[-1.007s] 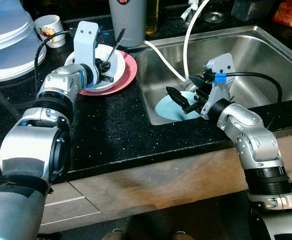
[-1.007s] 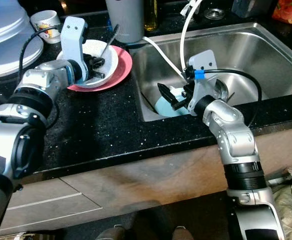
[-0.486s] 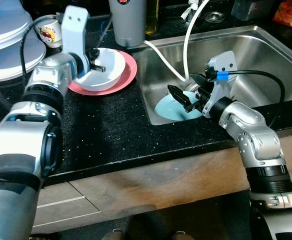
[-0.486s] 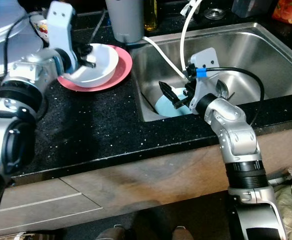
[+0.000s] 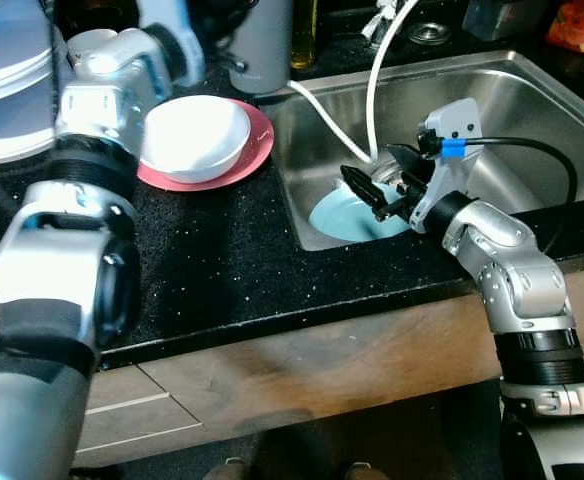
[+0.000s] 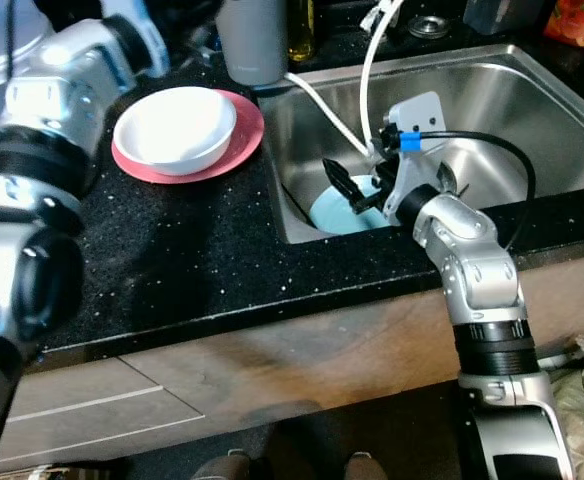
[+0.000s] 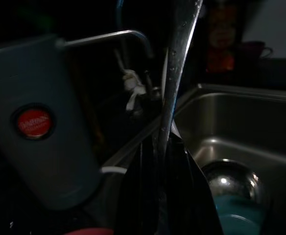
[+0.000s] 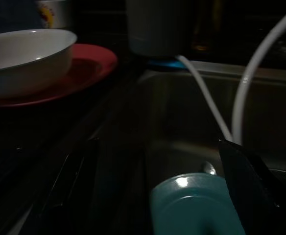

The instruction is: Kitchen organization

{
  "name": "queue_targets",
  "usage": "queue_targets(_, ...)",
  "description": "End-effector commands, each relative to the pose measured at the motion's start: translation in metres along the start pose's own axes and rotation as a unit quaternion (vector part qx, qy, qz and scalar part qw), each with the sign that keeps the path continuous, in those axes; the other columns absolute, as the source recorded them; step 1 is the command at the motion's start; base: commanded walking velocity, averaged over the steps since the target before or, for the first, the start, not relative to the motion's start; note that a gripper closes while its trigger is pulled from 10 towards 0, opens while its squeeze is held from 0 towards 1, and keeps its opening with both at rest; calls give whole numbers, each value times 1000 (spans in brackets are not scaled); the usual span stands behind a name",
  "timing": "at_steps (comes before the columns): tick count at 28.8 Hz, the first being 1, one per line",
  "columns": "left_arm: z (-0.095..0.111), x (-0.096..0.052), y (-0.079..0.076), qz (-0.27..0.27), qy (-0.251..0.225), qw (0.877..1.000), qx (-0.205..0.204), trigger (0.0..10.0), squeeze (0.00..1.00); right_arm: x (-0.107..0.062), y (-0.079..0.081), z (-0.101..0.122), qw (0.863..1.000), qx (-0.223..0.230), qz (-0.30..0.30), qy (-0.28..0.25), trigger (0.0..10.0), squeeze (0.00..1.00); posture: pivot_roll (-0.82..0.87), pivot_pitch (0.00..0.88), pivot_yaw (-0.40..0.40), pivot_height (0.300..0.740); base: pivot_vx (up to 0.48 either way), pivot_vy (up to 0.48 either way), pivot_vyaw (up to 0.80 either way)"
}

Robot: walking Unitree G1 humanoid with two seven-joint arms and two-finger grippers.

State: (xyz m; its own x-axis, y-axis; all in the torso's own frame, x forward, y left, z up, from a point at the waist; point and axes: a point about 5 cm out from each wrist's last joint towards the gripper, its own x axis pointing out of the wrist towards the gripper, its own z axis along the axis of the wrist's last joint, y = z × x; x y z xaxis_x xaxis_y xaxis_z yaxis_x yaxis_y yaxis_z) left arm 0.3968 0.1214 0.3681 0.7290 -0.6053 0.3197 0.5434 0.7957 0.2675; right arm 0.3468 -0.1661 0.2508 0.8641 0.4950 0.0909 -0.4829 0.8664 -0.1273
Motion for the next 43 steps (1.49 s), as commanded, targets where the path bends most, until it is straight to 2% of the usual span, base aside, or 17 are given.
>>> queue_targets(1, 0, -7, -8, -1, -23, 999, 30, 0, 0, -3, -1, 2, 1000, -3, -5, -8, 10000, 0, 20, 138, 65, 740, 0, 0, 0)
queue_targets(8, -4, -23, -20, 4, -34, 999, 31, 0, 0, -4, -2, 3, 1000, -2, -9, -10, 10000, 0, 22, 138, 64, 740, 0, 0, 0)
queue_targets(12, -9, -34, -33, -22, -32, 999, 37, 0, 0, -3, -1, 2, 1000, -1, -9, -10, 10000, 0, 27, 135, 60, 740, 0, 0, 0)
queue_targets(16, -16, -42, -39, -27, -16, 999, 38, 0, 0, -3, -1, 2, 1000, 0, -9, -11, 10000, 0, 30, 133, 59, 740, 0, 0, 0)
queue_targets(18, -28, -46, -48, -34, 5, 998, 54, 0, 0, -2, 1, 0, 1000, 2, -9, -9, 10000, 0, 30, 135, 57, 740, 0, 0, 0)
queue_targets(22, -38, -43, -54, -40, 23, 998, 52, 0, 0, -1, 1, -1, 1000, 2, -8, -7, 10000, 0, 30, 135, 57, 740, 0, 0, 0)
queue_targets(25, -47, -37, -59, -51, 42, 996, 63, 0, 0, -1, 1, -2, 1000, 2, -8, -6, 10000, 0, 29, 137, 57, 740, 0, 0, 0)
queue_targets(27, -57, -27, -66, -67, 67, 994, 60, 0, 0, -2, 1, -2, 1000, 1, -8, -6, 10000, 0, 27, 136, 62, 740, 0, 0, 0)
queue_targets(32, -68, -20, -73, -91, 93, 989, 69, 0, 0, -3, 1, -2, 1000, 0, -9, -4, 10000, 0, 23, 136, 68, 740, 0, 0, 0)
queue_targets(34, -82, -17, -84, -127, 132, 980, 83, 0, 0, -6, 0, -4, 1000, -5, -12, 1, 10000, 0, 18, 133, 76, 740, 0, 0, 0)
queue_targets(41, -102, -14, -96, -153, 166, 969, 104, 0, 0, -8, -3, -5, 1000, -9, -17, 5, 10000, 0, 15, 129, 80, 740, 0, 0, 0)
queue_targets(43, -106, -12, -97, -160, 174, 964, 125, 0, 0, -9, -3, -6, 1000, -11, -16, 13, 10000, 0, 15, 126, 80, 740, 0, 0, 0)
